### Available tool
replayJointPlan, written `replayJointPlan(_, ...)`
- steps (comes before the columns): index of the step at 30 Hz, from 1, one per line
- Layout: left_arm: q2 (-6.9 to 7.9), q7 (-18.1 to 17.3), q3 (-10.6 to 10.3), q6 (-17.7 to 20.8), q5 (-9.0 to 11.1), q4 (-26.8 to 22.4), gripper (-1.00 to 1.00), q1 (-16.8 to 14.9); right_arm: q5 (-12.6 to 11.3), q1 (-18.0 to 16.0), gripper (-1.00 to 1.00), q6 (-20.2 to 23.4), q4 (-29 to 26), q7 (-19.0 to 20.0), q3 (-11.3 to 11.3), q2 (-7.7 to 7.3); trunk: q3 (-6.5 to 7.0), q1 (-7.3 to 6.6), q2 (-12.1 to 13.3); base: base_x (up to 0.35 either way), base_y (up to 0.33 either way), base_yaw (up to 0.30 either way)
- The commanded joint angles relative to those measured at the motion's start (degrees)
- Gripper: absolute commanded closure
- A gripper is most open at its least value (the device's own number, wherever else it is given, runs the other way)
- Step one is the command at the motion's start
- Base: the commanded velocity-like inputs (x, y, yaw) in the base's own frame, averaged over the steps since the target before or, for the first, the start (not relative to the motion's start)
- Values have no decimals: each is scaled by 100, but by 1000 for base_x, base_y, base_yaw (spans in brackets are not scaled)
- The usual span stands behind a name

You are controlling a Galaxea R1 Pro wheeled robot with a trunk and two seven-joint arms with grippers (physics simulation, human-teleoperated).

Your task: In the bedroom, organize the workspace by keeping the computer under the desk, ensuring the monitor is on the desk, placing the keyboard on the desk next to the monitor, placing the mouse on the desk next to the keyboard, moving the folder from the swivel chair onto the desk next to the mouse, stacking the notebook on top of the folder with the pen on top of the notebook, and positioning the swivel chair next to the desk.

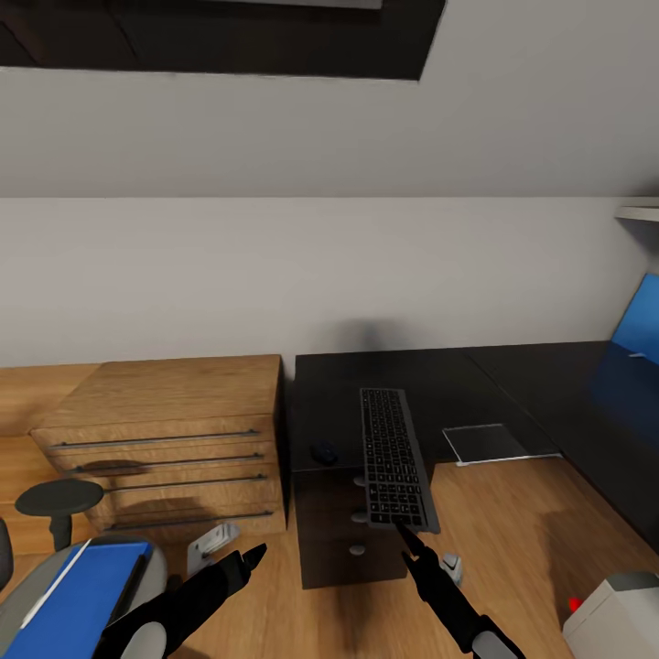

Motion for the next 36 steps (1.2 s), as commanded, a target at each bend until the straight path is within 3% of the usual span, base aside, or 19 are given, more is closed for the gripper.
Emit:
replayJointPlan(1,4,55,-8,2,60,-9,-100,-2,-60,-3,-100,53,1,16,20,-4,-5,0,-3,1,15,0)
replayJointPlan(33,101,55,-16,-4,60,-9,-100,-1,-58,-8,-100,53,1,-13,3,-12,-5,0,-3,63,14,0)
replayJointPlan(34,101,55,-16,-4,60,-9,-100,-1,-64,-9,100,53,1,-73,2,-12,-5,0,-3,0,0,0)
replayJointPlan(36,103,55,-16,-2,60,-9,-100,1,-65,-9,100,53,1,-103,2,-12,-5,0,-3,0,0,0)
